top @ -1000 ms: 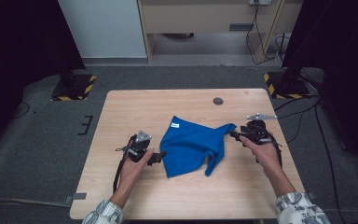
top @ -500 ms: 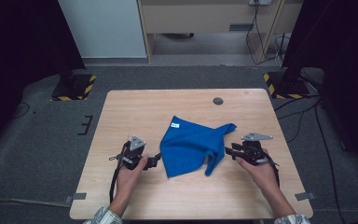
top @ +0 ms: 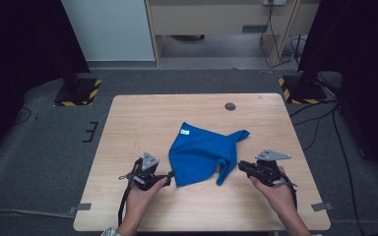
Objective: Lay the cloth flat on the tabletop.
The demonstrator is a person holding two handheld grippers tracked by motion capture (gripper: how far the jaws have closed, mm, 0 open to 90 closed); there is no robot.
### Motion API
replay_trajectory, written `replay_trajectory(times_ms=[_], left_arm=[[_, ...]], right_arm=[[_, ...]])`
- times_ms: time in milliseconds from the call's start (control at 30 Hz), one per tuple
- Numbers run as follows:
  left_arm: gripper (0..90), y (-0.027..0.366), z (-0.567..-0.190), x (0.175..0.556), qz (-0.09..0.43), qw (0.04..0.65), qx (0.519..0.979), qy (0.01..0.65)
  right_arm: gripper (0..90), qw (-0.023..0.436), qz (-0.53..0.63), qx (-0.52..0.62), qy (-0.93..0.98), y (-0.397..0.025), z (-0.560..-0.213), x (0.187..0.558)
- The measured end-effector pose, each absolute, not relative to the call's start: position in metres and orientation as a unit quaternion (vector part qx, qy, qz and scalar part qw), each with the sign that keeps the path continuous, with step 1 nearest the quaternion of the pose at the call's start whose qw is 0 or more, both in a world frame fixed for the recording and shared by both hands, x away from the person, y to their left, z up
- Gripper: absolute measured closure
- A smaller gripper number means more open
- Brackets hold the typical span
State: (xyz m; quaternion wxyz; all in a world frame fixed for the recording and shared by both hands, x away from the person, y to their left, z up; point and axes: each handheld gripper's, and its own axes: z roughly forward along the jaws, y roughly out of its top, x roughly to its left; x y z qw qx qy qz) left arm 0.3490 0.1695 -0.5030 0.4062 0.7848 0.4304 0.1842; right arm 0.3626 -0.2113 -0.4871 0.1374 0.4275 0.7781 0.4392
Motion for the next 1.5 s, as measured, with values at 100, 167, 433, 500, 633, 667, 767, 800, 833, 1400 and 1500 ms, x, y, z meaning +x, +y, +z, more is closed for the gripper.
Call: replay_trajectory(times_ms=[100,167,433,500,633,667,767,800,833,1400,1500], left_arm=[[27.9,0.159,-0.511,0.351,0.177,0.390,0.802,0.417],[28.1,0.154,-0.517,0.352,0.160,0.385,0.810,0.413],[29.3,0.139,-0.526,0.351,0.171,0.363,0.830,0.388],[29.8,0.138,-0.526,0.352,0.172,0.362,0.831,0.387],[31.3,0.138,-0.530,0.353,0.168,0.352,0.835,0.388],[32.0,0.138,-0.531,0.353,0.166,0.353,0.835,0.388],[36.9,0.138,-0.530,0.353,0.161,0.355,0.836,0.385],[38.6,0.138,-0.530,0.353,0.160,0.357,0.837,0.384],[41.3,0.138,-0.530,0.353,0.158,0.358,0.837,0.382],[86.6,0.152,-0.524,0.358,0.132,0.358,0.841,0.384],[87.4,0.155,-0.525,0.360,0.132,0.356,0.842,0.383]], right_arm=[[78.6,0.136,0.427,0.434,0.782,-0.205,-0.493,0.366],[72.8,0.141,0.421,0.434,0.784,-0.201,-0.497,0.368],[46.3,0.123,0.415,0.446,0.783,-0.186,-0.506,0.375],[42.2,0.125,0.408,0.448,0.785,-0.182,-0.509,0.377],[41.6,0.142,0.380,0.453,0.793,-0.178,-0.516,0.381],[42.6,0.145,0.374,0.456,0.795,-0.178,-0.518,0.382],[46.2,0.144,0.354,0.460,0.801,-0.179,-0.523,0.382],[47.5,0.146,0.350,0.457,0.804,-0.180,-0.524,0.382],[48.3,0.146,0.345,0.458,0.806,-0.180,-0.524,0.382],[63.5,0.129,0.376,0.457,0.796,-0.190,-0.514,0.374],[63.2,0.137,0.387,0.458,0.788,-0.195,-0.509,0.372]])
